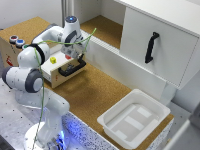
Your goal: Turn the pink block right
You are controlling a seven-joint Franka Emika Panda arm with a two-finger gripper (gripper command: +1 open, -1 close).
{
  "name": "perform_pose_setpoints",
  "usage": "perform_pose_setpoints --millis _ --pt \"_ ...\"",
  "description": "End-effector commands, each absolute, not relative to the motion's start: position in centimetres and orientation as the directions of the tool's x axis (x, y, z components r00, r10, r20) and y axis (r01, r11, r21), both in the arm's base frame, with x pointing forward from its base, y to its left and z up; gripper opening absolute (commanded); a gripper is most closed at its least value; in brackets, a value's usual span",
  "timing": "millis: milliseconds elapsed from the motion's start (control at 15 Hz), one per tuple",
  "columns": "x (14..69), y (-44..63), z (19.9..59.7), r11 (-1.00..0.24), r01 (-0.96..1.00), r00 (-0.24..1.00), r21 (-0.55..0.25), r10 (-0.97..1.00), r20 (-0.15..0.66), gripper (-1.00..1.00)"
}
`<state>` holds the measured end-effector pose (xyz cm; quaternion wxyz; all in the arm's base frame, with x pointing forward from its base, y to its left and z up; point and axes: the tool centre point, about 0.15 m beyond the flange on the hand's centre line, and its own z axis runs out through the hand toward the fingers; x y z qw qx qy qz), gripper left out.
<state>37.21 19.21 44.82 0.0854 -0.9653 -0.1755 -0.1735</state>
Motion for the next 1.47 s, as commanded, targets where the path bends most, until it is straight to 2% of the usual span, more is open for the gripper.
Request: perform_pose_setpoints --millis 0,267,533,800,933,1200,1400 --pt "39.8 25.6 45.4 -0.848 0.526 0.832 -0.066 0.498 0.245 1.0" --pt "39.6 28.8 43.0 -0.752 0.657 0.751 -0.059 0.645 0.144 1.0" --pt "39.8 30.1 39.2 -0.64 0.764 0.645 -0.076 0.758 0.098 1.0" --pt "41.4 29.4 35.6 -0.527 0.844 0.535 -0.101 0.841 0.081 1.0" --pt "42.0 29.4 34.4 -0.476 0.876 0.48 -0.076 0.875 0.057 1.0" --pt "42.5 29.2 33.2 -0.376 0.922 0.382 -0.09 0.922 0.055 1.0" --pt "42.9 29.0 32.8 -0.349 0.932 0.356 -0.101 0.932 0.063 1.0"
